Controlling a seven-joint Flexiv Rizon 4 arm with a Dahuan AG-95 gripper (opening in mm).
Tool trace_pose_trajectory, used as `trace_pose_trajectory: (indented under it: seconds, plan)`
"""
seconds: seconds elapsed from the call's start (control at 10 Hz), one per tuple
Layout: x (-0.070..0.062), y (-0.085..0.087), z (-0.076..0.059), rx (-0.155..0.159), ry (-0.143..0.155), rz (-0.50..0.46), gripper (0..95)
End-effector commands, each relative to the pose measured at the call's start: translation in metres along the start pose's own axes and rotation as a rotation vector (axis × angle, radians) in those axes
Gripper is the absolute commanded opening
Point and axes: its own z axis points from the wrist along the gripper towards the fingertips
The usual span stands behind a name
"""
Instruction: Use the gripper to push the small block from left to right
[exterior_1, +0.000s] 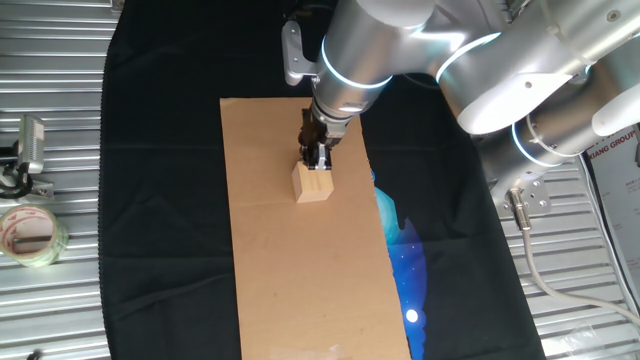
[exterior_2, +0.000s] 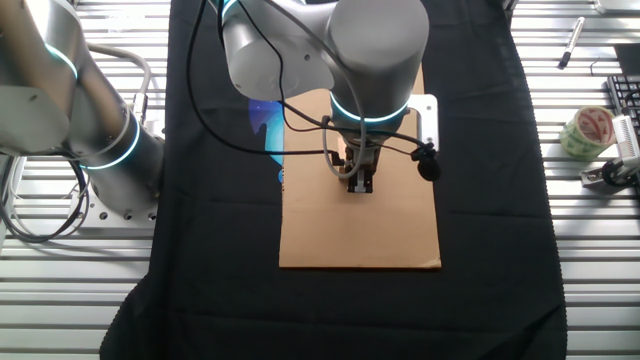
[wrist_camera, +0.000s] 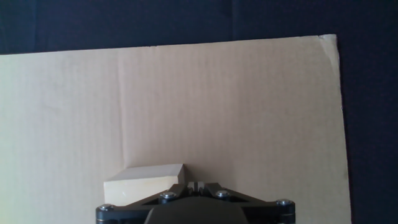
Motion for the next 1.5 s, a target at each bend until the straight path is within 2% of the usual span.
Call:
trace_pose_trajectory:
  seconds: [0.1,1.5]
  plan:
    - [-0.0012,0.0007,0.0007,0.001,-0.001,0.002,0.0]
    - [-0.0008,0.0032,-0.0002,-0.003,0.000,0.036,0.0]
